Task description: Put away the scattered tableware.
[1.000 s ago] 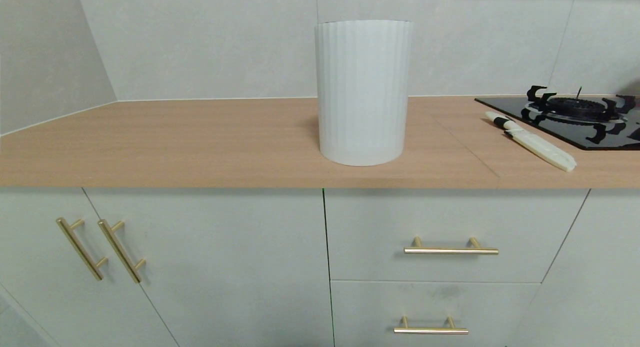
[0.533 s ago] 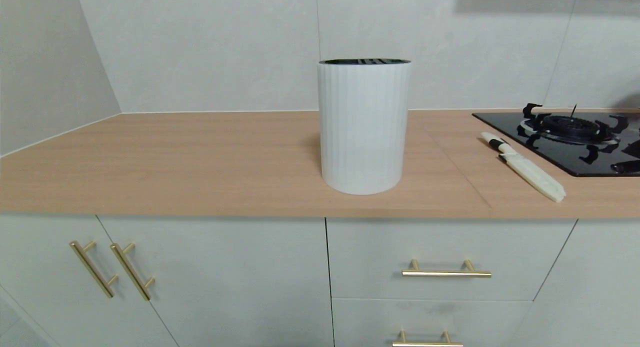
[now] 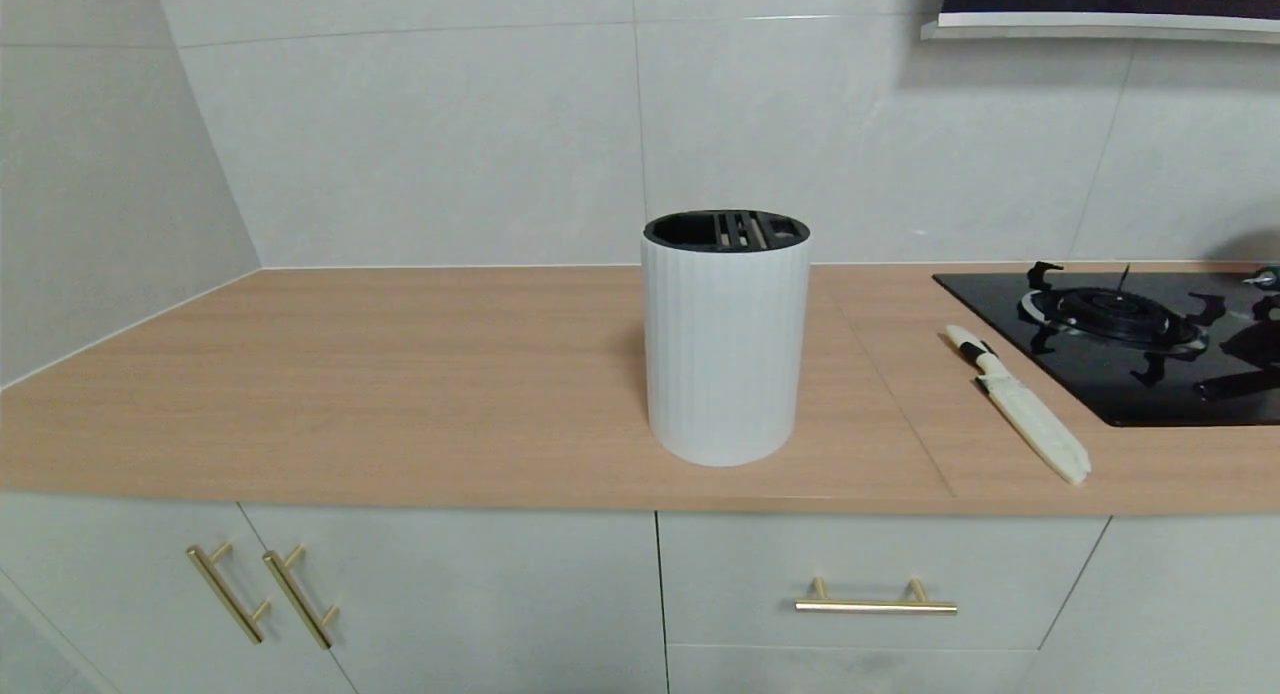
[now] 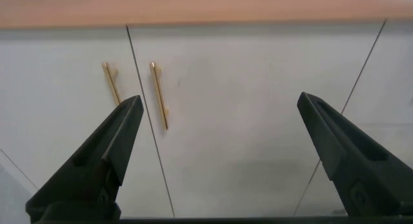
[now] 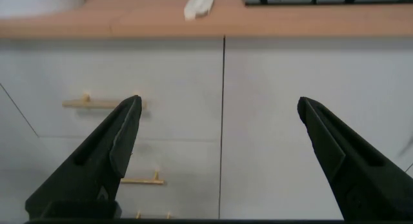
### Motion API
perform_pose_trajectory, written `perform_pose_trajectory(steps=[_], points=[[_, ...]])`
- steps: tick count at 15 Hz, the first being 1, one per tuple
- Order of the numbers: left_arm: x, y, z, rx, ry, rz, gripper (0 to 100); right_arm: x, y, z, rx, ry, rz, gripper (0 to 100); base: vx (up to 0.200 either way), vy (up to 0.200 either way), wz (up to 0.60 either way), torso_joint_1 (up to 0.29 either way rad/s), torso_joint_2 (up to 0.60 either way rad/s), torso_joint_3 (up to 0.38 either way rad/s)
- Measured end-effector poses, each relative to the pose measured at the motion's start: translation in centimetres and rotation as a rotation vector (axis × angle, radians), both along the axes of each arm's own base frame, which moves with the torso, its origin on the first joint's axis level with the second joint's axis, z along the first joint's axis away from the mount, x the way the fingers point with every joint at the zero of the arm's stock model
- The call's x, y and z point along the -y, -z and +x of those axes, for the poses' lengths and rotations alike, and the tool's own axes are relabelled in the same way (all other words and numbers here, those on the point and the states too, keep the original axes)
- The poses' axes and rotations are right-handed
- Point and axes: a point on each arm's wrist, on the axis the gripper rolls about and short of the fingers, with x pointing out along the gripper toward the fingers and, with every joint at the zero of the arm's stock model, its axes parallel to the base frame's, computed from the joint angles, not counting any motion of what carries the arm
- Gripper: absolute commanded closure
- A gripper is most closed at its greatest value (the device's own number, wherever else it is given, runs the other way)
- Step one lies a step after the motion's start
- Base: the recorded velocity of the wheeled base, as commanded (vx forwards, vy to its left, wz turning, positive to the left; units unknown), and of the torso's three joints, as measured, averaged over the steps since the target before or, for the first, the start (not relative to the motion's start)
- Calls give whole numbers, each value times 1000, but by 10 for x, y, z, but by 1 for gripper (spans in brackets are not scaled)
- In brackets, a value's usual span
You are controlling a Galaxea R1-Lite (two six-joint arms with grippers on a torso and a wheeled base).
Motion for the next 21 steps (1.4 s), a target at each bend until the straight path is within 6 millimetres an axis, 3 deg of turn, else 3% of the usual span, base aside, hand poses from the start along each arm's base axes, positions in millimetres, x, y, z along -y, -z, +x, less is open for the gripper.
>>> perform_pose_trajectory(steps=[21], points=[[0,0,0,0,0,0,0,0,0,0,0,0,1,0,0,0,0,243,-528,-287]])
